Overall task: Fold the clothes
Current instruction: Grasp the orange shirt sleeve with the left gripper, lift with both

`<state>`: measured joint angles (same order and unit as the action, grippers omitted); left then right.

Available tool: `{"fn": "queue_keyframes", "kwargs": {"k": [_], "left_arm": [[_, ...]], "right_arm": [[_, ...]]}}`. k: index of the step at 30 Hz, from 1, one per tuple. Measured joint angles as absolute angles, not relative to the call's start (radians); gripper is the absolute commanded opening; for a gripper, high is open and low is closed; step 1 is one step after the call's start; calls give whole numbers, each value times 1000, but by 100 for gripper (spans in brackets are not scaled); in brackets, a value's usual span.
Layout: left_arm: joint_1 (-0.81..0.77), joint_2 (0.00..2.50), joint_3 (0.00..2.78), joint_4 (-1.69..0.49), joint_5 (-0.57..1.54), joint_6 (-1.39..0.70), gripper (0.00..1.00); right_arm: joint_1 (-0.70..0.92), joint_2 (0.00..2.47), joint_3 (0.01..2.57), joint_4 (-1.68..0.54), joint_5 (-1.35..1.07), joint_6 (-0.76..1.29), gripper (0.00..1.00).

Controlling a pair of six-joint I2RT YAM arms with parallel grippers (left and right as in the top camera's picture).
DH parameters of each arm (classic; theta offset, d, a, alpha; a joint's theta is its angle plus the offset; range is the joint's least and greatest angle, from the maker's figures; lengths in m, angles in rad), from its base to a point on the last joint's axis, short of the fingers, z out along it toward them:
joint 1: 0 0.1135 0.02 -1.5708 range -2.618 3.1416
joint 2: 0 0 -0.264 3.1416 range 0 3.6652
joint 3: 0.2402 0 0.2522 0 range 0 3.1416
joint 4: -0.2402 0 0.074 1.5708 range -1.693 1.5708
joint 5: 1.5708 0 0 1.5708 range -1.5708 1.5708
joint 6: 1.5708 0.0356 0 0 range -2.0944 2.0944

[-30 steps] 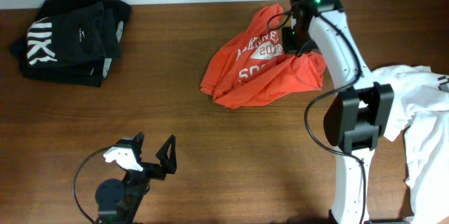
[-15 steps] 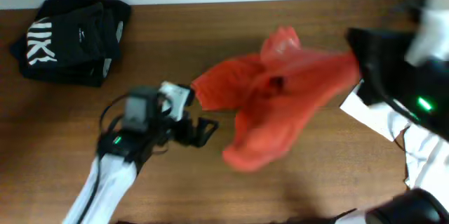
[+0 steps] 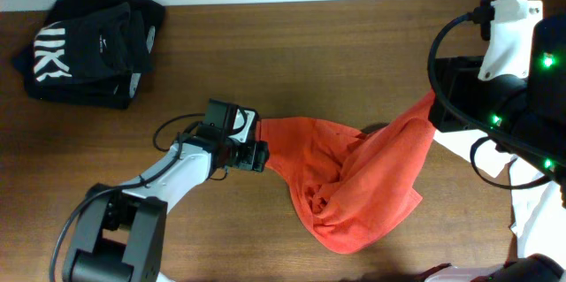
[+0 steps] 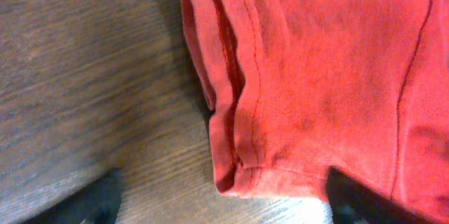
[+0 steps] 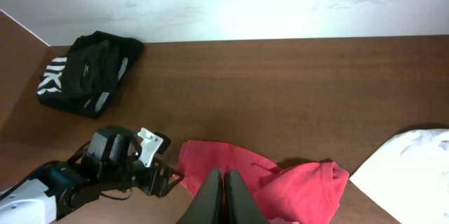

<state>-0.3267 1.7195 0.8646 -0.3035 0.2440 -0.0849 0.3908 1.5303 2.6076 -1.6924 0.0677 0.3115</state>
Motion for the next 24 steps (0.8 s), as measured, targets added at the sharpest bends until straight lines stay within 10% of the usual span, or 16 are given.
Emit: {"fn": "queue_keyframes", "kwargs": {"k": [6,9,17,24], "left_arm": [[-430,1746,886,-291,139,-71,61],[-450,1771,902,-285,96,-68,0],[-448,1766,1117,-737,-39,-133,0],[-135,1219,1270,-949,-169,-256,0]], "right_arm": [[391,1530,2607,-1692,68,315,4],[391,1530,2608,-1692,68,315,4],[391,1530,2606,-1692,68,315,5],[391,1551,2502,-1692,106,319,6]]}}
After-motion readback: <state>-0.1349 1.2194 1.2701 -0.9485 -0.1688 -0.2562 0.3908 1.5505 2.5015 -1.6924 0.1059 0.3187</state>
